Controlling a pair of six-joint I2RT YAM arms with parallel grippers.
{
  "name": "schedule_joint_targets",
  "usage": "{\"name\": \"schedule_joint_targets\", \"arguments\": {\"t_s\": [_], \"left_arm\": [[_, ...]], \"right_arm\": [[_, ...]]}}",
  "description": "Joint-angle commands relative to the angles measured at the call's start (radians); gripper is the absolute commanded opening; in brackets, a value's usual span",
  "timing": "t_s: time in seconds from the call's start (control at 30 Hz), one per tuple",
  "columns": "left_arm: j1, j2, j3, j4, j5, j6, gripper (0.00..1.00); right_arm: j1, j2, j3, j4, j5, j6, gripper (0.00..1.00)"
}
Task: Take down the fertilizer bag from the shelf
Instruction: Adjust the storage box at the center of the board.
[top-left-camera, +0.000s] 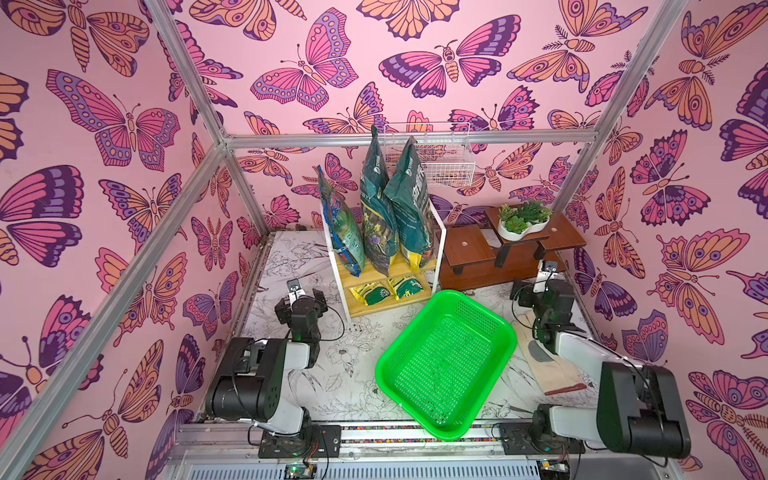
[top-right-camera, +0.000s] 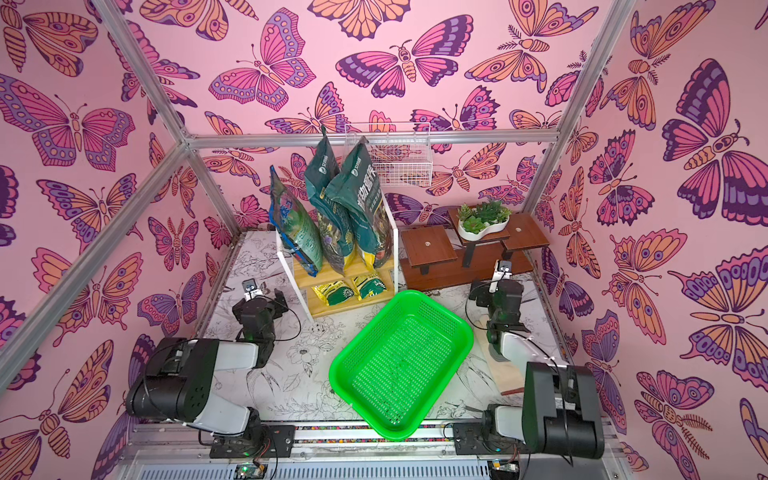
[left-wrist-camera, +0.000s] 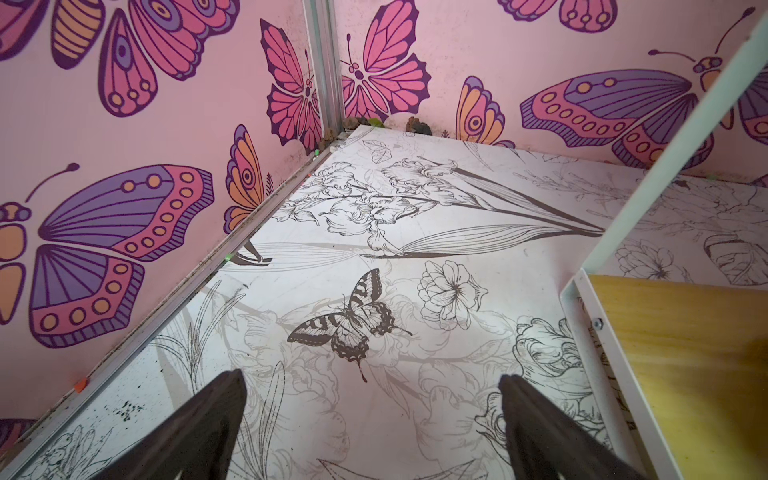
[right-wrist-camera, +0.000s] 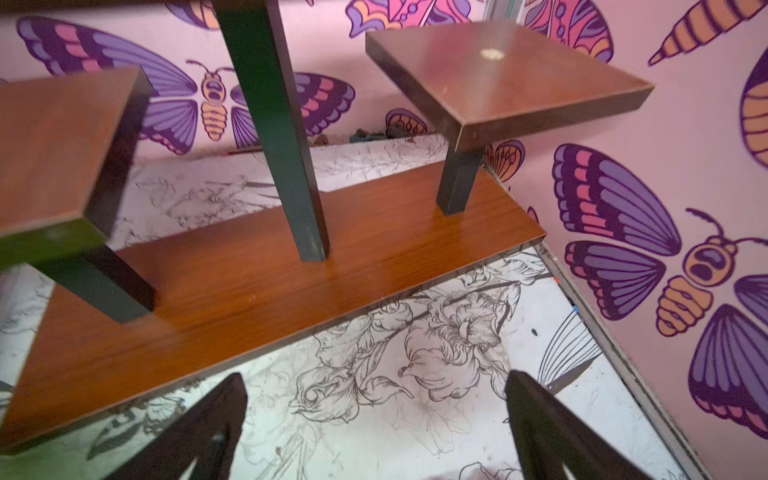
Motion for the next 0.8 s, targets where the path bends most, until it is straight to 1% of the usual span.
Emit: {"name": "schedule_joint_targets", "arguments": {"t_s": [0.0,0.03,0.13,0.23,0.3,0.37,0.4,0.47,0.5,0.53,0.6,0.67,0.77], "left_arm": [[-0.019,-0.122,0.030,-0.161,-0.082,0.017,1.00],[-0.018,-0.163,0.057,-0.258,-0.102,0.016,1.00],[-0.019,-0.303,0.131,-0.480,-0.180,0.008,1.00],[-0.018,-0.413,0.199,-0.684,-0.226,-0.057,1.00],[-0.019,-0.500,0.238,-0.818,-0.206,-0.118,1.00],[-0.018,-0.577,0.265,-0.933,-0.150,-0.173,1.00],[-0.019,-0.615,0.273,-0.972,-0.111,-0.188,1.00],[-0.019,-0.675,0.274,-1.023,-0.054,-0.203,1.00],[-0.020,-0.698,0.275,-1.052,-0.041,-0.220,1.00],[-0.020,-0.715,0.279,-1.084,-0.032,-0.231,1.00],[-0.020,-0.739,0.282,-1.136,-0.025,-0.245,1.00],[-0.019,-0.755,0.258,-1.151,-0.016,-0.250,1.00],[-0.020,-0.748,0.234,-1.134,-0.021,-0.280,1.00]], "right_arm": [[-0.004,-0.043,0.084,-0.328,0.046,0.195,1.00],[-0.005,-0.048,0.115,-0.397,0.026,0.221,1.00],[-0.004,-0.054,0.209,-0.573,-0.046,0.322,0.99],[-0.005,-0.063,0.300,-0.735,-0.095,0.392,0.99],[-0.007,-0.079,0.330,-0.778,-0.196,0.369,0.99],[-0.005,-0.092,0.357,-0.822,-0.312,0.337,0.99],[-0.005,-0.097,0.371,-0.859,-0.375,0.337,0.95],[-0.001,-0.102,0.375,-0.905,-0.453,0.344,0.85],[0.003,-0.107,0.367,-0.922,-0.496,0.348,0.79],[0.012,-0.116,0.356,-0.937,-0.522,0.346,0.76],[0.050,-0.137,0.338,-0.977,-0.533,0.324,0.73],[0.117,-0.152,0.326,-1.011,-0.515,0.285,0.72],[0.240,-0.153,0.331,-1.060,-0.417,0.226,0.70]]}}
